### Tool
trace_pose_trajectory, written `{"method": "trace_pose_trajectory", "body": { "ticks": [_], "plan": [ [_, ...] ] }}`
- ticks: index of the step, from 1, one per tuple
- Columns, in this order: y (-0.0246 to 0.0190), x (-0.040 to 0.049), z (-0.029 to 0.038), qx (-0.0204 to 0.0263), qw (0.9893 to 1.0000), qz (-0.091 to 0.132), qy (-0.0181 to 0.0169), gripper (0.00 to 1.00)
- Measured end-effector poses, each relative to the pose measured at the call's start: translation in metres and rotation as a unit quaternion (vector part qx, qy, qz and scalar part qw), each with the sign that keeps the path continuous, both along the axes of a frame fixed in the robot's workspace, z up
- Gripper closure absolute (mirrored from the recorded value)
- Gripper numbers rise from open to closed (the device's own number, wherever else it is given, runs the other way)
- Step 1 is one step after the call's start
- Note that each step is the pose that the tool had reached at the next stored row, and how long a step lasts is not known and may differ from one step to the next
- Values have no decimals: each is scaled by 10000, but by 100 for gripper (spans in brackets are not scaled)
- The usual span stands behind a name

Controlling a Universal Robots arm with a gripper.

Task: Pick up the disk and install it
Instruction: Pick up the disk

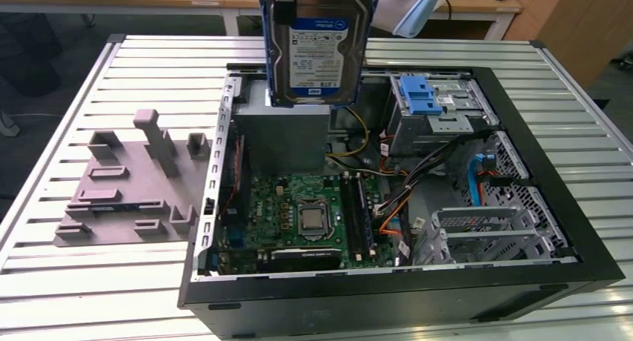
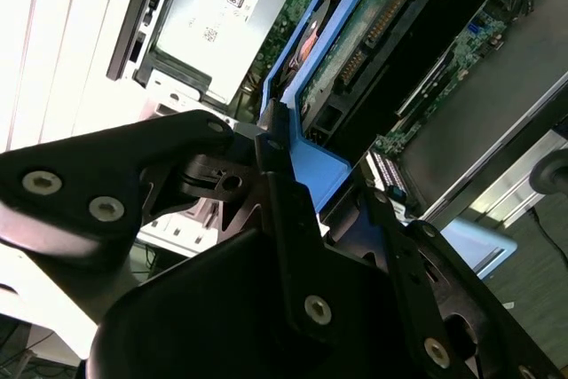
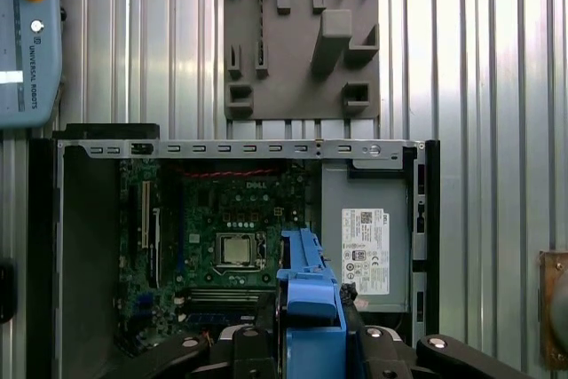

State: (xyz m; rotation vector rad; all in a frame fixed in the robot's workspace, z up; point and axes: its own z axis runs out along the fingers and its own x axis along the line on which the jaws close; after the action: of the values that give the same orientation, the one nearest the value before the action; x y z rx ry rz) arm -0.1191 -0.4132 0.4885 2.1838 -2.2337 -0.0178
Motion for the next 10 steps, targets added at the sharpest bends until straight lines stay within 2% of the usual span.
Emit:
{"method": "trace_pose_trajectory", "body": {
  "ticks": [10],
  "plan": [
    [-4, 16, 0, 0, 10000, 0, 0, 64]
  ]
}}
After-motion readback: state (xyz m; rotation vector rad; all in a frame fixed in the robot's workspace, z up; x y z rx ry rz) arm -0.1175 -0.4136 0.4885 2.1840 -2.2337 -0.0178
